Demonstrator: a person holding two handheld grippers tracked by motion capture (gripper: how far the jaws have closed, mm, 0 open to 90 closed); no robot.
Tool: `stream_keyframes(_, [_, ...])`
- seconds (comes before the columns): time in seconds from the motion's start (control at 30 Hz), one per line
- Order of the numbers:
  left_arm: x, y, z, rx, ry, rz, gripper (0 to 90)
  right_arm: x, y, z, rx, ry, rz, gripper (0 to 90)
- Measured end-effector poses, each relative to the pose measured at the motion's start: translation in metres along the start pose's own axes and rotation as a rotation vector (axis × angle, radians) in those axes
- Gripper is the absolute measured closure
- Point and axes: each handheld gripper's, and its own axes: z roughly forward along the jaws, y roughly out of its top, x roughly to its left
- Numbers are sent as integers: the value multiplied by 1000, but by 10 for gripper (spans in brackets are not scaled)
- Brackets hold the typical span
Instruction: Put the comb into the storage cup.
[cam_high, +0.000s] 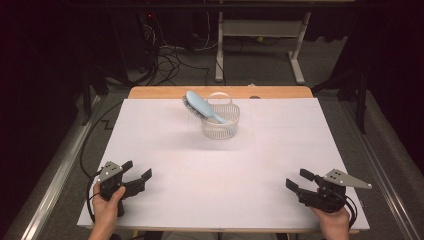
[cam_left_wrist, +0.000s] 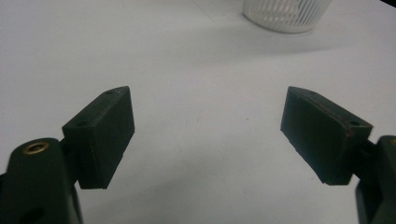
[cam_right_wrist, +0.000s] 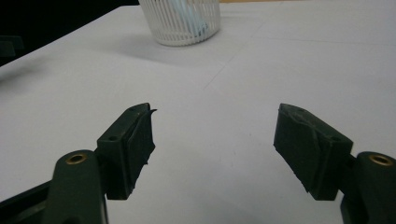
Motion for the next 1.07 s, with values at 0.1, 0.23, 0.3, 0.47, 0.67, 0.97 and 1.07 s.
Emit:
stream_keyframes(0.1, [0,-1,0,2,7,5,184,0,0,0,2,1,1,288])
stream_keyframes(0.23, [2,-3,0,4,8,-2,184,-1,-1,0,6,-1,11,286])
stream_keyframes(0.3, [2,-3,0,7,8,-4,184,-2,-1,0,2,-1,14,286])
stream_keyframes(0.47, [0,-4,-1,3,15,9,184,-1,-1,0,7,-1,12,286])
stream_keyframes(0.67, [0,-6,-3,-10,13,-5,184,-1,-1,0,3,0,12,286])
stream_keyframes(0.97, [-2,-6,-3,-5,17,14,184,0,-1,1,6,-1,9,286])
stream_keyframes(1.07, [-2,-5,-2,-1,14,13,184,0,-1,0,6,-2,8,286])
